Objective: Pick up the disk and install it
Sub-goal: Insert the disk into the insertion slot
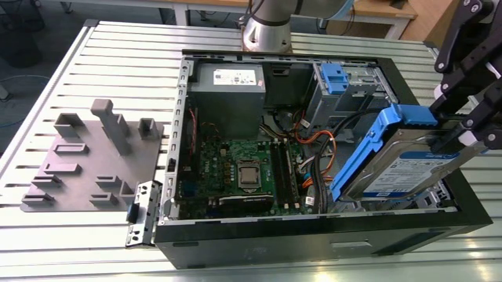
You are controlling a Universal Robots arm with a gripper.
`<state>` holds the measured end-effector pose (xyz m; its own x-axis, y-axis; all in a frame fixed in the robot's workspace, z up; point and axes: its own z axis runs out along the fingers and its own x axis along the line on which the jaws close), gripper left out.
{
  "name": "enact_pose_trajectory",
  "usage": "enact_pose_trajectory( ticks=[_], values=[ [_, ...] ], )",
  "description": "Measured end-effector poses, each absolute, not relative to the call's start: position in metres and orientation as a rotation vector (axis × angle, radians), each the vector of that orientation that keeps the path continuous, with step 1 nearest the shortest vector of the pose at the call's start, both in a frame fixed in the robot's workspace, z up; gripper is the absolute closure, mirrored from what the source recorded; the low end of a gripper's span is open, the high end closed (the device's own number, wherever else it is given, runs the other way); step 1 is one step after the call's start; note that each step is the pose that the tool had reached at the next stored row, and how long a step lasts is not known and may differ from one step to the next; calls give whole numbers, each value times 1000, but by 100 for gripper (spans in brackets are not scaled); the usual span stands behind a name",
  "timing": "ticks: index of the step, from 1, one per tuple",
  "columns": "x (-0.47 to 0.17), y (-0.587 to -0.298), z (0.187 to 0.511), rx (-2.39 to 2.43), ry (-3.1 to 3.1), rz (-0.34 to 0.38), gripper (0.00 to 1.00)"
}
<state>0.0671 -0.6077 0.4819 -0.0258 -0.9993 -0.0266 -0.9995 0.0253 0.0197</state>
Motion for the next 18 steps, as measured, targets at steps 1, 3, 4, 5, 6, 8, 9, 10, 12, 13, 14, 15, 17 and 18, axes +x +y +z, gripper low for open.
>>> enact_pose_trajectory(
  ticks=[1, 3, 4, 5, 6, 8, 9, 10, 12, 13, 14, 15, 17, 18],
  values=[
    [67, -608, 482, -2189, 2246, 51, 65],
    [67, -608, 482, -2189, 2246, 51, 65],
    [67, -608, 482, -2189, 2246, 51, 65],
    [67, -608, 482, -2189, 2246, 51, 65],
    [67, -608, 482, -2189, 2246, 51, 65],
    [67, -608, 482, -2189, 2246, 51, 65],
    [67, -608, 482, -2189, 2246, 51, 65],
    [68, -608, 482, -2189, 2245, 51, 65],
    [69, -608, 482, -2189, 2246, 51, 65],
    [70, -608, 482, -2189, 2246, 51, 65],
    [72, -608, 482, -2189, 2246, 51, 65],
    [73, -608, 482, -2189, 2246, 51, 65],
    [76, -608, 482, -2189, 2246, 51, 65],
    [78, -608, 482, -2189, 2246, 51, 65]
  ],
)
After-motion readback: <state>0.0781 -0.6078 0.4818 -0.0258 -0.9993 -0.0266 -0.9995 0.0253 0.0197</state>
